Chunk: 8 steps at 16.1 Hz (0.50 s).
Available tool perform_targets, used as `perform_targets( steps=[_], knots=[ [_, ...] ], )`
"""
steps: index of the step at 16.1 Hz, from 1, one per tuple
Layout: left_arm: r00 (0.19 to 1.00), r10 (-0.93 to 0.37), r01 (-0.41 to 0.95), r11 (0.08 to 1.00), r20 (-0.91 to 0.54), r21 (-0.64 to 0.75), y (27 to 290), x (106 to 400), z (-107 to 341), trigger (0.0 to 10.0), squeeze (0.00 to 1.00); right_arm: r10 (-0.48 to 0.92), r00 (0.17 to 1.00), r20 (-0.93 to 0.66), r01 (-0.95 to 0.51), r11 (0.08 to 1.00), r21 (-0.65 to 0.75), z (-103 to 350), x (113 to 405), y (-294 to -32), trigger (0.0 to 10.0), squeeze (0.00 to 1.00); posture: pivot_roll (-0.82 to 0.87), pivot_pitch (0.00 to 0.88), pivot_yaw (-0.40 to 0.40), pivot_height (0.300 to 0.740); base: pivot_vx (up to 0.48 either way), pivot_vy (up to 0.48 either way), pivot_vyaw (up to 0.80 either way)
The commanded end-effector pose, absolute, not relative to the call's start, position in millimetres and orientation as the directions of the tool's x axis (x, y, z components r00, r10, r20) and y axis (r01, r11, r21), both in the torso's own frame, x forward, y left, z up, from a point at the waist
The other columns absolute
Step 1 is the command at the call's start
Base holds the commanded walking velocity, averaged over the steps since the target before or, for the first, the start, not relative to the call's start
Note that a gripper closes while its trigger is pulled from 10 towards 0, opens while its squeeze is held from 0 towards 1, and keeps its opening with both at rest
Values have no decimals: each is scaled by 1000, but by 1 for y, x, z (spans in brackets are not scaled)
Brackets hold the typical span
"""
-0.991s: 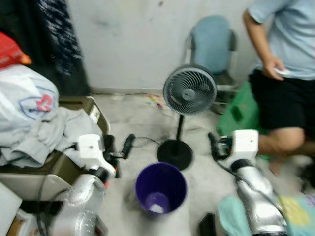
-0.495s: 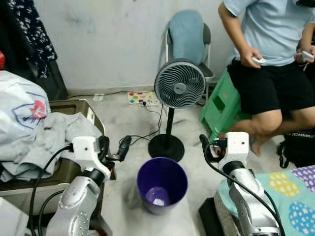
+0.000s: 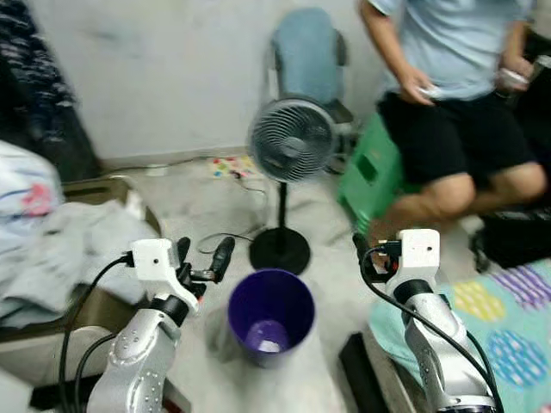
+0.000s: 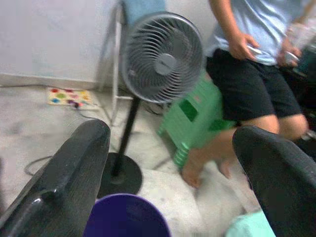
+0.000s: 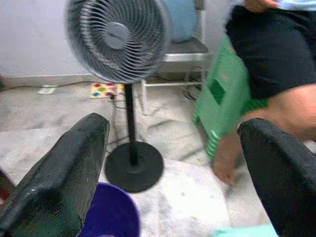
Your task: Clean up the room
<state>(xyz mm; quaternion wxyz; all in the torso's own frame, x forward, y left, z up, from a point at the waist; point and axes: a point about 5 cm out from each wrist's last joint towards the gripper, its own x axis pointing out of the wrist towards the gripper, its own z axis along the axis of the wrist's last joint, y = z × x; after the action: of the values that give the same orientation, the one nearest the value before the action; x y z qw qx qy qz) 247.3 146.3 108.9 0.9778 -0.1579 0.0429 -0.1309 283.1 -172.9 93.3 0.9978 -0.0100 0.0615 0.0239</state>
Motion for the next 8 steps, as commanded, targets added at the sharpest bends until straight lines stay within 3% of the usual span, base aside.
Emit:
perform_targets(
  steps=[1, 8],
  knots=[
    [962, -269, 246, 919, -34, -309, 146, 248, 112, 10000, 0, 43, 992, -122, -45, 999, -18, 94, 284, -175, 10000, 0, -114, 0, -9, 740, 0, 0, -800],
    [962, -271, 250, 921, -32, -298, 146, 249, 113, 10000, 0, 45, 992, -121, -48, 999, -23, 95, 285, -175, 10000, 0, -114, 0, -12, 740, 0, 0, -800]
  ],
)
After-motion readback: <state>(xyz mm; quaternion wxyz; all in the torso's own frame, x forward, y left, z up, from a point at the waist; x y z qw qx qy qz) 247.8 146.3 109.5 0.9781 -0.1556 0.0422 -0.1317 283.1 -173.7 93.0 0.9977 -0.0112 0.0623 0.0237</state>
